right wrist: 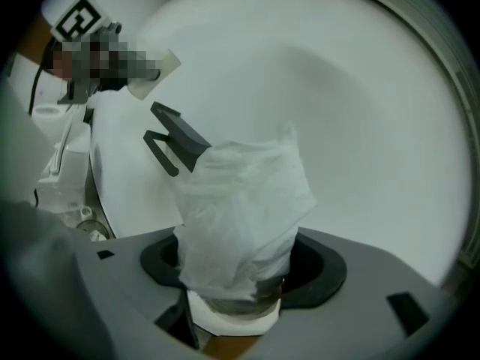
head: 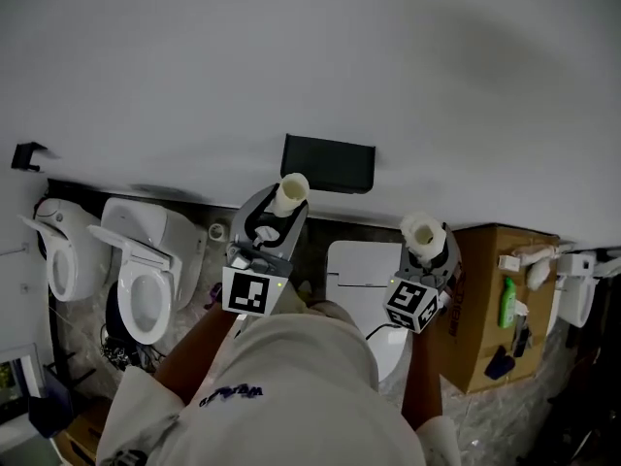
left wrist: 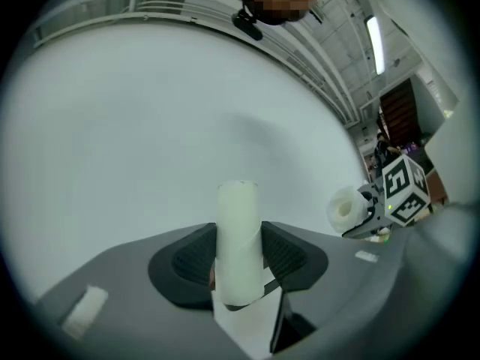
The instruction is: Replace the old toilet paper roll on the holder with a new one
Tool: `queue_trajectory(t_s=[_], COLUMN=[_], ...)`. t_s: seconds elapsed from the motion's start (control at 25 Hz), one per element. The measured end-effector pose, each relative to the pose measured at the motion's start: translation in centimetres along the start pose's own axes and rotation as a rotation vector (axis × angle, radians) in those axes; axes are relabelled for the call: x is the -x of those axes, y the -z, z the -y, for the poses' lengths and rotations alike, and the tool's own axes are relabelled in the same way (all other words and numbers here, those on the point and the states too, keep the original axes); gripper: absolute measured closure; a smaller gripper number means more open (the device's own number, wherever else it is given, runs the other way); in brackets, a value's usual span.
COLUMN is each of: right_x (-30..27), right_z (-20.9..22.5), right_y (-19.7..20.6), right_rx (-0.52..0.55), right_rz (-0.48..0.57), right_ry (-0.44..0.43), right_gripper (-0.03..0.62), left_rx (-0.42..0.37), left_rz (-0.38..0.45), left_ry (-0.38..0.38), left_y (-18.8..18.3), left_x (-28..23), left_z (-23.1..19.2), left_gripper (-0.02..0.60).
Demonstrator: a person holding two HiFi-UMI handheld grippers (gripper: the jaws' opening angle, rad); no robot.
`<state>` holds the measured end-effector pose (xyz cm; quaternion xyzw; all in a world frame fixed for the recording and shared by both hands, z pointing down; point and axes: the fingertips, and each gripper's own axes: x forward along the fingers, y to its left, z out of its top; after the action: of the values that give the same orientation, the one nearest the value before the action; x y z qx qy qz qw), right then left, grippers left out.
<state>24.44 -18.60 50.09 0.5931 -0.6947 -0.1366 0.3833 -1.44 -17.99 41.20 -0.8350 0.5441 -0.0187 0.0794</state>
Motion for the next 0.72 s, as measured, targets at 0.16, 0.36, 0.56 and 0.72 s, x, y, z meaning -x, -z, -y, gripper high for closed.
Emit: queue_trajectory(t_s=[0.16,0.36,0.56,0.72], right_x=[-1.6,-3.5,-5.8,-6.7], right_z=[-0.9,-1.4,-2.2,-3.5], right_y=[-0.8,-1.9,-0.8,-0.4], right_rx=[0.187,0.589,0.778,0.753], right_rz=[-0.037,-0.053,-0.074,-0.078], right_ry=[0.021,0.183,0.272,0.252], right_gripper=[0.279,0.281,0.283,0.283], left_rx=[0.109,0.1,0.077,0.091], left_rz=[0.008,0.001,0.003,-0.003], left_ry=[-0.095,-0.084,-0.094,-0.086], left_y=[0.6,0.6,0.6,0.8], left_x=[2.5,4.3,5.1,5.0], left_z=[-3.7,-6.2,-7.1,-6.9], left_gripper=[0.39,0.39,0.39,0.39])
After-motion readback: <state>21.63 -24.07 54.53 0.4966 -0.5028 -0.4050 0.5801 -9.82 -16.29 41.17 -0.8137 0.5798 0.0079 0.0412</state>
